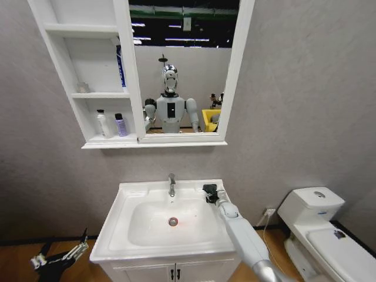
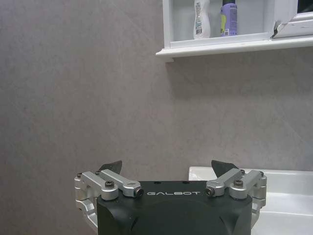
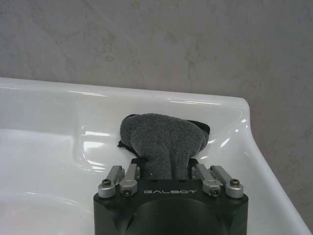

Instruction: Move facial cleanser and shampoo from washbasin to cabinet, then wipe washbasin with towel.

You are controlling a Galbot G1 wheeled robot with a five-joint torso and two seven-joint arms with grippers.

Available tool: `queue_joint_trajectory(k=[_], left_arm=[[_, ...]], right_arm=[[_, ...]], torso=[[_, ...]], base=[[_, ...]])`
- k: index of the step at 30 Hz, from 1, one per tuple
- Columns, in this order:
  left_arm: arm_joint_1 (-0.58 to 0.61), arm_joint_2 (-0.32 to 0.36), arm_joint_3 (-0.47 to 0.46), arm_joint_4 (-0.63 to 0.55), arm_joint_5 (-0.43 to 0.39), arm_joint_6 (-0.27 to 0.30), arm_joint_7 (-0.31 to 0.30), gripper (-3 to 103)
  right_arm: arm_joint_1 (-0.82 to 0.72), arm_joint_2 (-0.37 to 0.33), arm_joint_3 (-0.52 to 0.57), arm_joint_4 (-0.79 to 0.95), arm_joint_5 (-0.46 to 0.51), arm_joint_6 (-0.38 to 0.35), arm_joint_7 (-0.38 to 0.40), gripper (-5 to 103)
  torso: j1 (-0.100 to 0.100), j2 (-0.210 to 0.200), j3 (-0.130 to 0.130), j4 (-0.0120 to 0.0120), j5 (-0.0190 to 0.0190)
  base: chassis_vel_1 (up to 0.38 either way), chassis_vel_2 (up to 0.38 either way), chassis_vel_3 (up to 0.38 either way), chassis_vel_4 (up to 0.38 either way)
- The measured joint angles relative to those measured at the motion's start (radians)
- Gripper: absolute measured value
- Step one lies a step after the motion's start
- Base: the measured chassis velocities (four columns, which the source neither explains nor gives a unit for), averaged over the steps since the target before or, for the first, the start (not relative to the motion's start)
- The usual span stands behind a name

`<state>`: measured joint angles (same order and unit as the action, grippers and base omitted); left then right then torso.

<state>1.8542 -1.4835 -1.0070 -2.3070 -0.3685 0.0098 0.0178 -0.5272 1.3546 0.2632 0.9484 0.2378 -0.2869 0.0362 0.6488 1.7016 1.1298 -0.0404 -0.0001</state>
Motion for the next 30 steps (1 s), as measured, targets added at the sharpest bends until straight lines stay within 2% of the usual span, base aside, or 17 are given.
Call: queue_joint_trajectory(k=[1,2,4,5,8,9,11,12,13,16,17,18,19,26,30], left_arm=[[0.0,0.0,0.0,0.0,0.0,0.0,0.0,100],[0.0,0.0,0.0,0.0,0.0,0.0,0.0,100],[0.0,0.0,0.0,0.0,0.0,0.0,0.0,100],[0.0,0.0,0.0,0.0,0.0,0.0,0.0,100],[0.0,0.0,0.0,0.0,0.0,0.0,0.0,100],[0.0,0.0,0.0,0.0,0.0,0.0,0.0,100],[0.0,0.0,0.0,0.0,0.0,0.0,0.0,100],[0.0,0.0,0.0,0.0,0.0,0.0,0.0,100],[0.0,0.0,0.0,0.0,0.0,0.0,0.0,100],[0.0,0.0,0.0,0.0,0.0,0.0,0.0,100],[0.0,0.0,0.0,0.0,0.0,0.0,0.0,100],[0.0,0.0,0.0,0.0,0.0,0.0,0.0,100],[0.0,0.0,0.0,0.0,0.0,0.0,0.0,100],[0.0,0.0,0.0,0.0,0.0,0.0,0.0,100],[0.0,0.0,0.0,0.0,0.0,0.0,0.0,100]], right_arm=[[-0.001,0.0,-0.002,0.005,0.002,-0.002,0.004,41],[-0.001,0.0,-0.002,0.005,0.002,-0.002,0.004,41],[-0.008,0.0,-0.008,0.022,0.015,-0.012,0.023,30],[-0.008,0.0,-0.008,0.022,0.015,-0.012,0.023,30],[-0.04,0.002,-0.025,0.087,0.034,-0.029,0.084,14],[-0.04,0.002,-0.025,0.087,0.034,-0.029,0.084,14],[-0.081,-0.003,-0.055,0.2,0.075,-0.077,0.14,9],[-0.109,-0.006,-0.078,0.287,0.121,-0.122,0.192,9],[-0.109,-0.006,-0.078,0.287,0.121,-0.122,0.192,9],[-0.166,-0.004,-0.14,0.422,0.222,-0.206,0.341,9],[-0.166,-0.004,-0.14,0.422,0.222,-0.206,0.341,9],[-0.197,-0.001,-0.158,0.459,0.251,-0.241,0.39,9],[-0.21,0.0,-0.164,0.466,0.257,-0.25,0.407,9],[-0.257,-0.012,-0.172,0.452,0.262,-0.268,0.424,9],[-0.261,-0.013,-0.164,0.418,0.259,-0.266,0.388,9]], torso=[[0.0,0.0,0.0,0.0,0.0001],[0.0,0.0,0.0,0.0,0.0001],[0.0,0.0,0.0,0.0,0.0001],[0.0,0.0,0.0,0.0,0.0001],[0.0,0.0,0.0,0.0,0.0001],[0.0,0.0,0.0,0.0,0.0001],[0.0,0.0,0.0,-0.0004,0.0004],[0.0,0.0,0.0,0.0,0.0],[0.0,0.0,0.0,0.0,0.0],[0.0,0.0,0.0,0.0003,0.0],[0.0,0.0,0.0,0.0003,0.0],[0.0,0.0,0.0,0.0003,-0.0001],[0.0,0.0,0.0,0.0001,0.0],[0.0,0.0,0.0,-0.0001,0.0002],[0.0,0.0,0.0,-0.0001,0.0001]], base=[[0.0,0.0,0.0,0.0],[0.0,0.0,0.0,0.0],[0.0,0.0,0.0,0.0],[0.0,0.0,0.0,0.0],[0.0,0.0,0.0,0.0],[0.0,0.0,0.0,0.0],[0.0,0.0,0.0,0.0],[0.0,0.0,0.0,0.0],[0.0,0.0,0.0,0.0],[0.0,0.0,0.0,0.0],[0.0,0.0,0.0,0.0],[0.0,0.0,0.0,0.0],[0.0,0.0,0.0,0.0],[0.0,0.0,0.0,0.0],[0.0,0.0,0.0,0.0]])
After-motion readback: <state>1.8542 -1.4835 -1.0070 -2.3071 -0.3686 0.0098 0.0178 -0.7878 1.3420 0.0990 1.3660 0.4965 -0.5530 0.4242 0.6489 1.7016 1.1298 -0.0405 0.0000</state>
